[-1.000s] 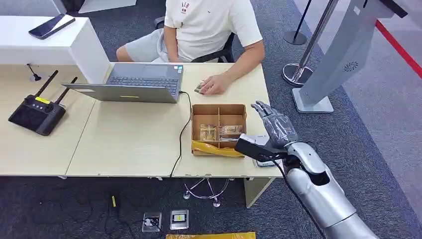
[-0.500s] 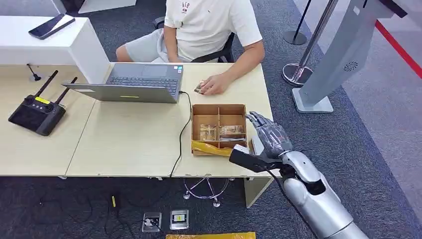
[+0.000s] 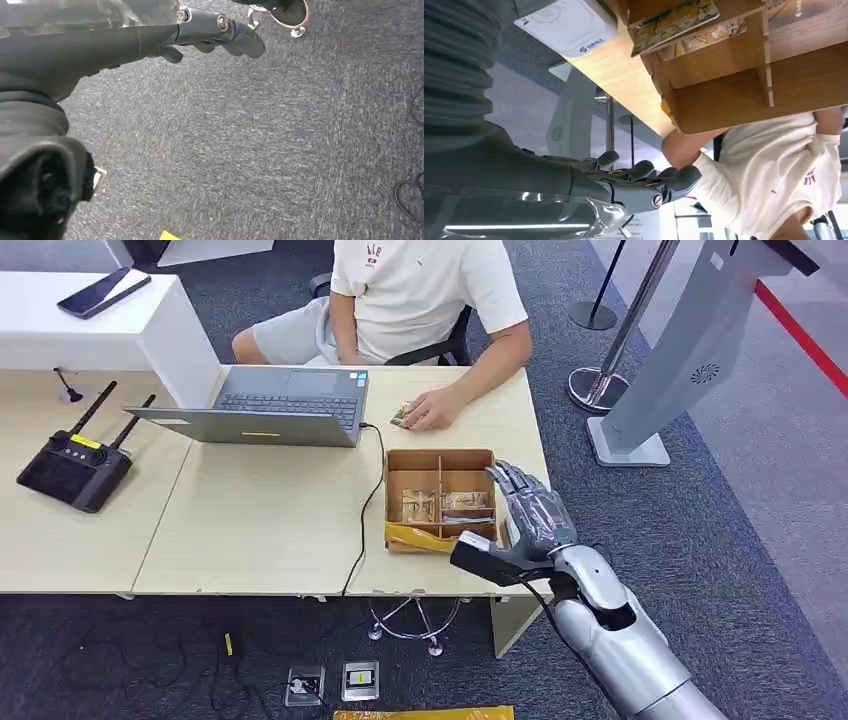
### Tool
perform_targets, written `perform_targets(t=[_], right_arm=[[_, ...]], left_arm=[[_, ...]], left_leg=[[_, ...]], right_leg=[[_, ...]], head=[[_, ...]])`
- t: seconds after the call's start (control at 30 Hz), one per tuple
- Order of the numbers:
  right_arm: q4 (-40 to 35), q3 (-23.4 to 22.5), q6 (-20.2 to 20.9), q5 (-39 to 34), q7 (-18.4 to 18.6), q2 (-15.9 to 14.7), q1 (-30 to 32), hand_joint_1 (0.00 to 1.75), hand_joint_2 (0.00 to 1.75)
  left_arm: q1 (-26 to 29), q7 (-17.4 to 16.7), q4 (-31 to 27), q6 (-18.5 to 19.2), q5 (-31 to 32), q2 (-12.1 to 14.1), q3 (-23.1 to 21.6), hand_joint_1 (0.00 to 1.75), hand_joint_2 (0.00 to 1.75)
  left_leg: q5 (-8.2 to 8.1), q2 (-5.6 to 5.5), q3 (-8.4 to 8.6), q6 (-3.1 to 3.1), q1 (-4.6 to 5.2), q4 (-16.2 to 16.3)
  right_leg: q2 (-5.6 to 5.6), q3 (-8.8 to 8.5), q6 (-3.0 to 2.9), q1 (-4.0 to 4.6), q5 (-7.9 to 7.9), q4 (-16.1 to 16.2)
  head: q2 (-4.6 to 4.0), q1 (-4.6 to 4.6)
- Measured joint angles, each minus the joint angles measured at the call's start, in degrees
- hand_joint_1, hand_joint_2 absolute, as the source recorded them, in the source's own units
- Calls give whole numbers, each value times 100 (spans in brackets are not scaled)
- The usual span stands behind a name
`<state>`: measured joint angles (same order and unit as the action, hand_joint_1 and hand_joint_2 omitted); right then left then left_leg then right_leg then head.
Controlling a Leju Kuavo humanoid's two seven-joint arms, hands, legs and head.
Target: Pass the card to the sensor for recognition and then transmit it.
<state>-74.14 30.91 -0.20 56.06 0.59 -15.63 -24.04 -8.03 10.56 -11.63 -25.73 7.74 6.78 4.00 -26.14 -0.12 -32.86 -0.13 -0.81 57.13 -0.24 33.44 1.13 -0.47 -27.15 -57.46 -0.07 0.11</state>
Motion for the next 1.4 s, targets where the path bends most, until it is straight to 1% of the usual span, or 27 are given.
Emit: perform_targets(t=[0.27, 0.47, 0.77, 1.1, 1.4], right_arm=[[704, 9, -424, 13, -254, 203, -326, 0, 175], [1193, 7, -623, 11, -372, 332, -528, 0, 175], [1726, 4, -704, 6, -437, 476, -767, 0, 175], [2074, -4, -765, -90, -494, 505, -837, 0, 175], [2282, -4, -721, -120, -527, 522, -890, 0, 175]], left_arm=[[0, 0, 0, 0, -33, -37, -4, 0, 0], [-1, -2, 0, -9, -50, -59, -4, 0, 0], [0, -39, 0, -22, -116, -83, -4, 0, 0], [0, -39, 0, -17, -116, -92, -4, 0, 0], [0, 2, 0, -17, -114, -90, -7, 0, 0]], left_leg=[[1, 0, 0, 0, 0, 0], [1, 0, 0, 0, 0, 0], [1, -1, 0, 0, 0, 0], [1, 0, 0, 0, 0, 1], [1, 0, 0, 0, 0, 1]], right_leg=[[-2, 0, 0, 0, 0, 0], [-2, 0, 0, 0, 0, 0], [-3, 1, 0, 0, 0, 0], [-2, 0, 0, 0, 0, 0], [-2, 0, 0, 0, 0, 0]], head=[[0, 0], [0, 0], [0, 0], [0, 0], [0, 0]])
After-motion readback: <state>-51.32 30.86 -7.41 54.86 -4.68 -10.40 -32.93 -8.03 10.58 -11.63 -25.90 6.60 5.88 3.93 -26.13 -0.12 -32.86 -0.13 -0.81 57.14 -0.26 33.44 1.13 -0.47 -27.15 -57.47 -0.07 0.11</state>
